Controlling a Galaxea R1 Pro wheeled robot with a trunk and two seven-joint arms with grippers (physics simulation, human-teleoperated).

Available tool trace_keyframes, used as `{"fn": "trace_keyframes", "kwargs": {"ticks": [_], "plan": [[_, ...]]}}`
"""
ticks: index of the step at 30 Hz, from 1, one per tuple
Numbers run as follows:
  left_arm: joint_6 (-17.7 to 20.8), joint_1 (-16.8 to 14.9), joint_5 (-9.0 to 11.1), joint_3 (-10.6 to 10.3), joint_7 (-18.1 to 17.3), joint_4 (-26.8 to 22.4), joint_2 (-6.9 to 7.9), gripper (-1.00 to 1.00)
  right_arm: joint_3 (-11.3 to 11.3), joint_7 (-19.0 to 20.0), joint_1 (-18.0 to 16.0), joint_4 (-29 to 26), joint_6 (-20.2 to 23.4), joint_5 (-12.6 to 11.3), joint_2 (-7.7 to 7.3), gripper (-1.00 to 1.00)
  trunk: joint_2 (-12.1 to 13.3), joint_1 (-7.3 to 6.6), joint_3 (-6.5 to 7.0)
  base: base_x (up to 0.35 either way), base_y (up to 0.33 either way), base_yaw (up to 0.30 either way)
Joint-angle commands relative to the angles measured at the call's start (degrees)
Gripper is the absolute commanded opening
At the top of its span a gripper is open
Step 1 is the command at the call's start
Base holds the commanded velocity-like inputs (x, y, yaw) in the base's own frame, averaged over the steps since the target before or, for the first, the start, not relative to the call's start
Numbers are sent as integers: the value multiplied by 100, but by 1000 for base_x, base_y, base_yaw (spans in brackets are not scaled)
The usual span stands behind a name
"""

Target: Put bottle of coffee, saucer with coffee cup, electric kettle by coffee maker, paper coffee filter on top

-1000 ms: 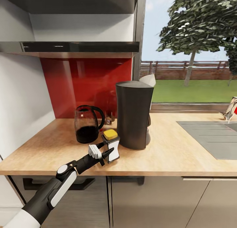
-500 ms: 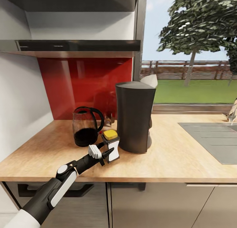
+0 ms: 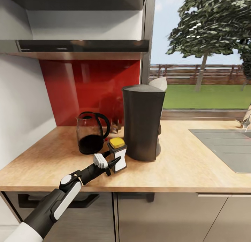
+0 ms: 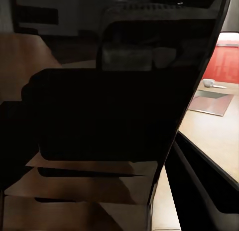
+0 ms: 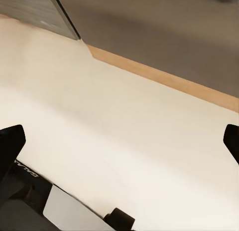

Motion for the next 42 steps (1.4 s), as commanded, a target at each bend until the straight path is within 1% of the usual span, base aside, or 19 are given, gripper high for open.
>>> {"fn": "trace_keyframes", "kwargs": {"ticks": [1,3,4,24,29,42], "plan": [[-29,-4,29,-15,-6,3,6,-100,41,18,-7,2,-16,-61,-4,100,-45,22,-24,0,0,0],[-29,-4,29,-15,-7,3,6,-100,41,18,-8,3,-16,-61,-5,100,-125,66,-60,0,0,0],[-20,-2,30,15,5,3,-21,-100,41,27,-39,10,-16,-70,-16,100,-124,65,-60,0,0,0],[-20,-1,31,14,5,3,-21,-100,41,27,-40,10,-16,-70,-16,100,-124,65,-60,0,0,0],[-20,-1,29,20,5,11,-66,-100,41,27,-38,10,-16,-70,-18,100,-124,65,-60,0,0,0],[-20,0,29,21,5,8,-73,-100,41,27,-36,10,-19,-70,-23,100,-124,65,-60,0,0,0]]}}
